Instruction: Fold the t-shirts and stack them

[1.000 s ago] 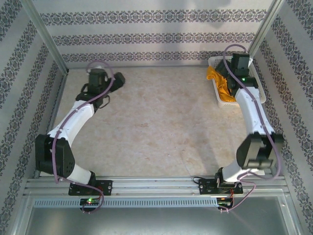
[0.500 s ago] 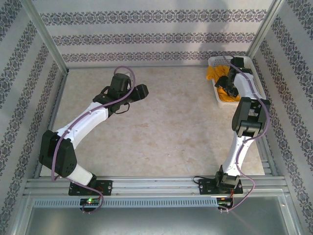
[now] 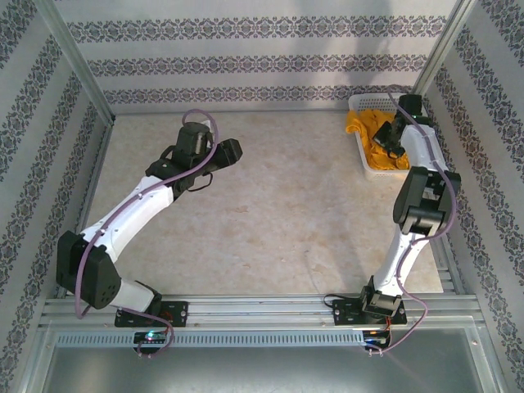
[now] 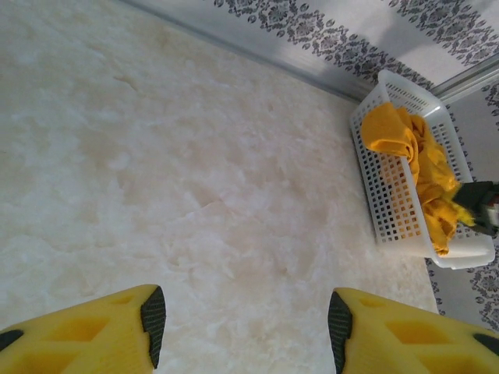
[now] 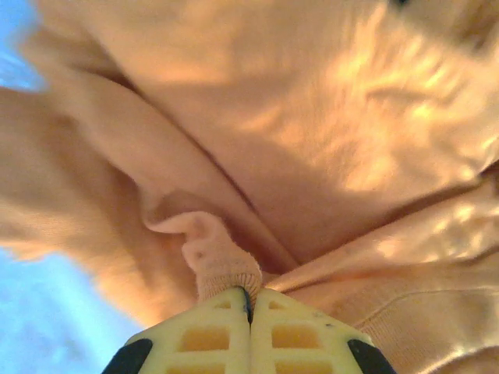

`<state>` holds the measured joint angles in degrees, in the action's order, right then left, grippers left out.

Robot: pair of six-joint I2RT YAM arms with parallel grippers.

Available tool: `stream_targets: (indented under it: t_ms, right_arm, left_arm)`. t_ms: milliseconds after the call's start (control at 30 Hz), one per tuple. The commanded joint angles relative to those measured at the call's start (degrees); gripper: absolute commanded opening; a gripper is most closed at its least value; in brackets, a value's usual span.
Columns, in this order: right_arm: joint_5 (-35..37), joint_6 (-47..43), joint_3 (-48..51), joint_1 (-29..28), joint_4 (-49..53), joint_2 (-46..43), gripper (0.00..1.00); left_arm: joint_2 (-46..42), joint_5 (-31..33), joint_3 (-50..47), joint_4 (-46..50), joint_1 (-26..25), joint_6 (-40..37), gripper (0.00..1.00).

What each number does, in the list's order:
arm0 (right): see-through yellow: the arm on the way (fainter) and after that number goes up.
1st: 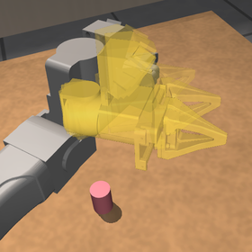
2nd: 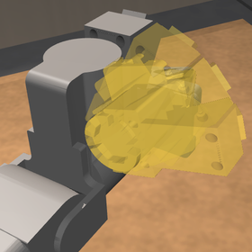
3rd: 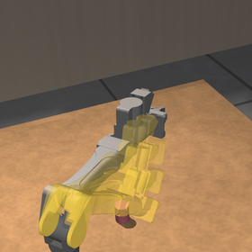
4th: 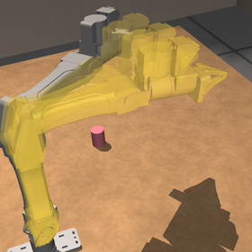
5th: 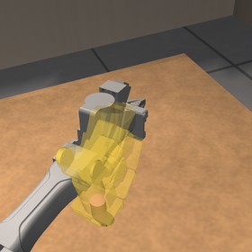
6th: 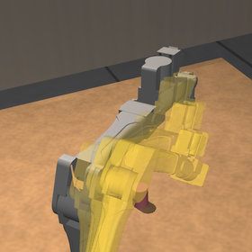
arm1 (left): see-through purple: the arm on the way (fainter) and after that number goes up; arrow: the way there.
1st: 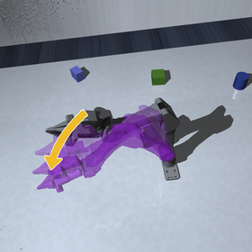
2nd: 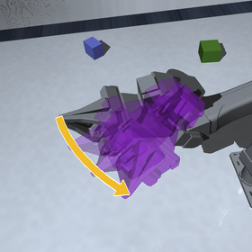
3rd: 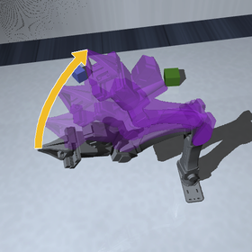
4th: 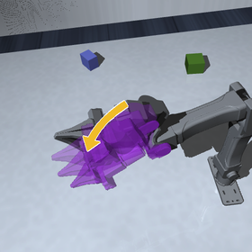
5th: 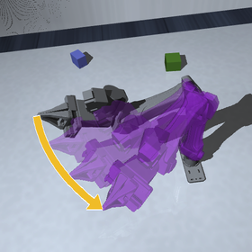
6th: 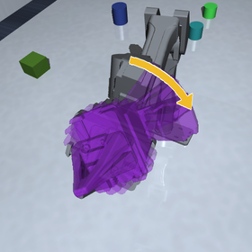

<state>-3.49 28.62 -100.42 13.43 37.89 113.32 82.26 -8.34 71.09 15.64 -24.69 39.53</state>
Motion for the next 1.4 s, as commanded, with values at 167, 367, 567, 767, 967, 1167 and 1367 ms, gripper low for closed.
stream_targets:
  t_ms: [167, 367, 567, 767, 967, 1167, 1367]
  right_arm:
    - [1.47, -0.06, -9.09, -7.20, -11.84, -18.98, 0.00]
    - [-3.31, -1.92, -20.29, -17.32, -21.80, -22.06, 0.00]
    - [-5.04, -2.58, -31.67, -30.87, -21.18, -16.56, 0.00]
    - [-4.83, 0.70, -25.09, -46.28, -18.40, -9.03, 0.00]
    - [-20.53, 4.45, -22.12, -56.27, -14.62, 1.61, 0.50]
    - [-15.87, 4.89, -5.07, -54.22, -18.29, -6.84, 0.60]
    - [-4.64, 9.58, 16.69, -44.47, -17.72, -18.28, 0.56]
  left_arm:
    - [-1.13, 4.30, -0.85, 2.73, -0.20, 0.19, 0.56]
    - [-2.62, 8.79, -2.09, 4.80, 0.26, 1.55, 0.56]
    - [-6.83, 15.65, -3.70, 9.06, 0.57, 2.31, 0.57]
    - [-13.68, 26.95, -4.20, 17.40, 1.12, 3.23, 0.62]
    - [-22.18, 37.31, -4.94, 25.54, 1.38, 3.84, 0.64]
    - [-25.23, 34.54, -7.14, 25.81, 1.56, 1.90, 0.66]
    - [-19.61, 21.46, -8.16, 20.74, 1.75, 2.97, 0.66]
